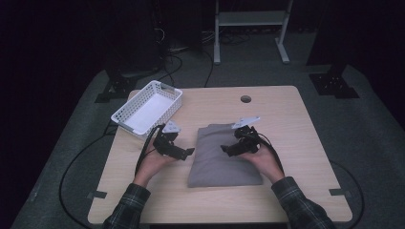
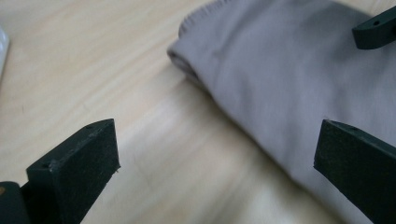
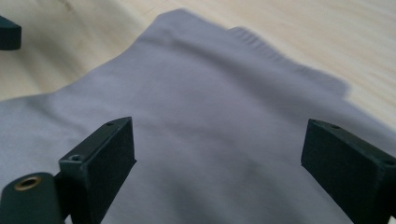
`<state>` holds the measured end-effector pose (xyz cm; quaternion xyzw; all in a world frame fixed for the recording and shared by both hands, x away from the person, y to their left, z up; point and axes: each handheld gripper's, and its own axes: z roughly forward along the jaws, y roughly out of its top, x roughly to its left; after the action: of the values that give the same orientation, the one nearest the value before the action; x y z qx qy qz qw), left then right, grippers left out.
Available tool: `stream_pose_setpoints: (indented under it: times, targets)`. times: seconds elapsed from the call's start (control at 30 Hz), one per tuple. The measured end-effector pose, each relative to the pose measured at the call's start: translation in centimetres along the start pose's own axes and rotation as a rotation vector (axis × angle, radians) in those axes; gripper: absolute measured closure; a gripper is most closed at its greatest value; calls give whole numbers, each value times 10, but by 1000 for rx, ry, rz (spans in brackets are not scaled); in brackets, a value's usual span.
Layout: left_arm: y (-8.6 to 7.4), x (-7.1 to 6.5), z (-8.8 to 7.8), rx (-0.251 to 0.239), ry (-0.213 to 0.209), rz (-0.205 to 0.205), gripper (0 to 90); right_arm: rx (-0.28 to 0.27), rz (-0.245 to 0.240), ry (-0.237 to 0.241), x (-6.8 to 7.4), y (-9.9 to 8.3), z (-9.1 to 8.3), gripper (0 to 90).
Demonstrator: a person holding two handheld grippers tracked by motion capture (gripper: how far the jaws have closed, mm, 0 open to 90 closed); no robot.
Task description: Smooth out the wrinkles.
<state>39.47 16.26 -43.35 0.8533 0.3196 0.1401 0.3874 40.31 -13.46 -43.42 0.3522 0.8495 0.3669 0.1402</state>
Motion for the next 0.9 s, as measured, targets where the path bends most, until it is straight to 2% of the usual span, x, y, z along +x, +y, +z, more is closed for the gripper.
stream_pose_setpoints:
  times: [0.17, 0.23, 0.33, 0.47, 0.67, 0.73, 0.87, 0.9]
  targets:
    - [-14, -6, -8, 3, 9, 0, 0, 4, -13, 25, 11, -3, 11, 89]
    - [-26, -9, -11, 17, 29, 8, 0, -4, -12, 44, 15, -7, 17, 89]
    - [-34, -9, -13, 34, 34, 2, 0, -9, -13, 63, 18, -9, 20, 89]
    - [-49, -9, -16, 62, 38, -4, 0, -15, -49, 70, 28, -17, 34, 88]
    - [-62, -11, -16, 92, 37, 8, 0, -16, -40, 67, 29, -22, 42, 88]
    - [-65, -12, -15, 93, 35, 11, 0, -32, -48, 56, 30, -24, 43, 89]
    - [-68, -13, -13, 119, 35, 38, 0, -31, -66, 36, 33, -25, 43, 89]
    - [-70, -13, -12, 113, 33, 36, 0, -32, -67, 32, 34, -25, 43, 90]
